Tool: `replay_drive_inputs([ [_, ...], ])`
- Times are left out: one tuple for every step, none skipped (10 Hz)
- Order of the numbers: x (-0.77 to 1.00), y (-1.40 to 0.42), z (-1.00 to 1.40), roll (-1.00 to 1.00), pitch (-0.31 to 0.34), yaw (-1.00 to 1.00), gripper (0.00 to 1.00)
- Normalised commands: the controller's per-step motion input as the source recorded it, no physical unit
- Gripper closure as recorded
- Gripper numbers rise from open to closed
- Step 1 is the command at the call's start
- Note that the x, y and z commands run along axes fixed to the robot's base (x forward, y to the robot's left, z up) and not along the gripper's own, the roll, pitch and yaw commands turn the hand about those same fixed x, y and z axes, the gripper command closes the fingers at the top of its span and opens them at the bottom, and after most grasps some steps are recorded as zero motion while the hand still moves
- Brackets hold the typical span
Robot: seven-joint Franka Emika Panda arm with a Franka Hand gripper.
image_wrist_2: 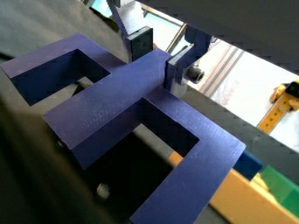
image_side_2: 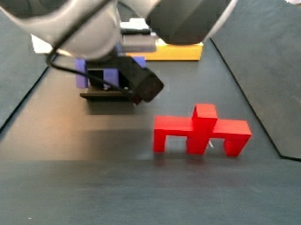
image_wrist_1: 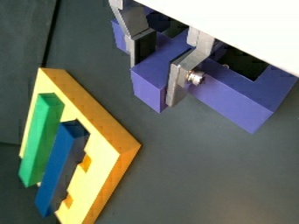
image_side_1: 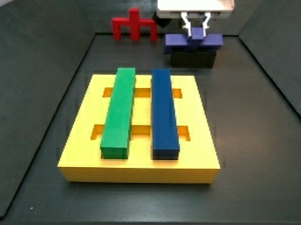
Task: Pick up the purple object. Move up. Place the purple object on the fixture. Regrasp the purple object. Move to above the board. Insert the purple object.
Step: Place the purple object on the fixture, then regrasp the purple object.
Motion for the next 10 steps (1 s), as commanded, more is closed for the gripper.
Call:
replay_drive_inputs([
  [0.09, 0.09, -0.37, 0.00, 0.000, -0.04, 1.00],
  [0.12, 0.09, -0.33, 0.00, 0.000, -0.05, 1.00],
  [0.08, 0.06, -0.30, 0.00, -0.009, -0.05, 1.00],
  [0.01, 0.00, -0.07, 0.00, 0.000, 0.00, 1.00],
  [0.00, 0.00, 0.00, 0.00, 0.000, 0.00, 1.00],
  [0.00, 0.00, 0.00, 0.00, 0.000, 0.00, 0.00],
  [0.00, 0.00, 0.00, 0.01, 0.000, 0.00, 0.00],
  [0.00, -0.05, 0.00, 0.37, 0.034, 0.00, 0.00],
  [0.00, -0.05, 0.02, 0.51, 0.034, 0.00, 0.00],
  [0.01, 0.00, 0.05, 0.35, 0.000, 0.00, 0.00],
])
